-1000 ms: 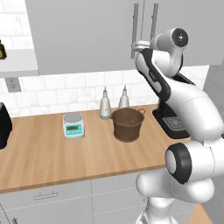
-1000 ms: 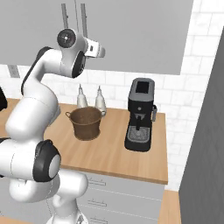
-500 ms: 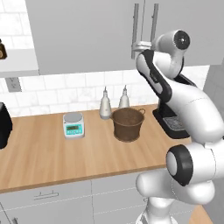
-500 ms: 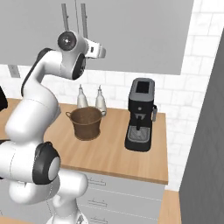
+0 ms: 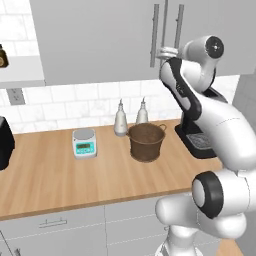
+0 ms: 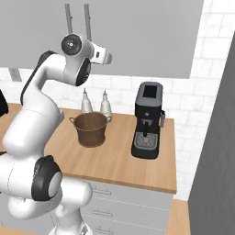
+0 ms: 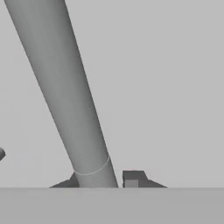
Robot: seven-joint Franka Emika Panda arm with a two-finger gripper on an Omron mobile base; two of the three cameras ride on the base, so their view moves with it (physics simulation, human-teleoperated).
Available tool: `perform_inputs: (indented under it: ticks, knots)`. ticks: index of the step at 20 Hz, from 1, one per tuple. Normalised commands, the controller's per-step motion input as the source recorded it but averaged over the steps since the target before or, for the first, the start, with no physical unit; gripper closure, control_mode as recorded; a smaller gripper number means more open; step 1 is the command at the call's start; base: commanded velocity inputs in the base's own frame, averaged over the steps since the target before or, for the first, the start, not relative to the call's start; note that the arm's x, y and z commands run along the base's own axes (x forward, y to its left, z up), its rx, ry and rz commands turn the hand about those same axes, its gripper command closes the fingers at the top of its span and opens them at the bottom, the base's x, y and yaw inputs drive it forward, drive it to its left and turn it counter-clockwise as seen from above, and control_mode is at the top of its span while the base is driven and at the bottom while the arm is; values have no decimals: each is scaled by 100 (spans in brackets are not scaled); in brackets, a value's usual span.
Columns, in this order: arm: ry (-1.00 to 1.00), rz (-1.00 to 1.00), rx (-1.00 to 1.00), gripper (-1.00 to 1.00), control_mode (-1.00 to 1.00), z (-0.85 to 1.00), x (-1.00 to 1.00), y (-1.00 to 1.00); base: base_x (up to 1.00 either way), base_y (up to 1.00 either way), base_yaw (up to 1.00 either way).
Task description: Open the cabinet, pick up the bread from the cabinet and place it in the basket. Then move the basket to the dining counter.
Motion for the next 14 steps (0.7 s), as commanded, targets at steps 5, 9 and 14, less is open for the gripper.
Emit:
perform_inputs:
  ticks: [5, 9, 14]
  knots:
    - [6, -7, 3, 100, -100, 7, -78, -40, 0, 0, 0]
    - [5, -7, 2, 100, -100, 4, -95, -47, 0, 0, 0]
    - [7, -6, 3, 100, -100, 0, -99, -56, 0, 0, 0]
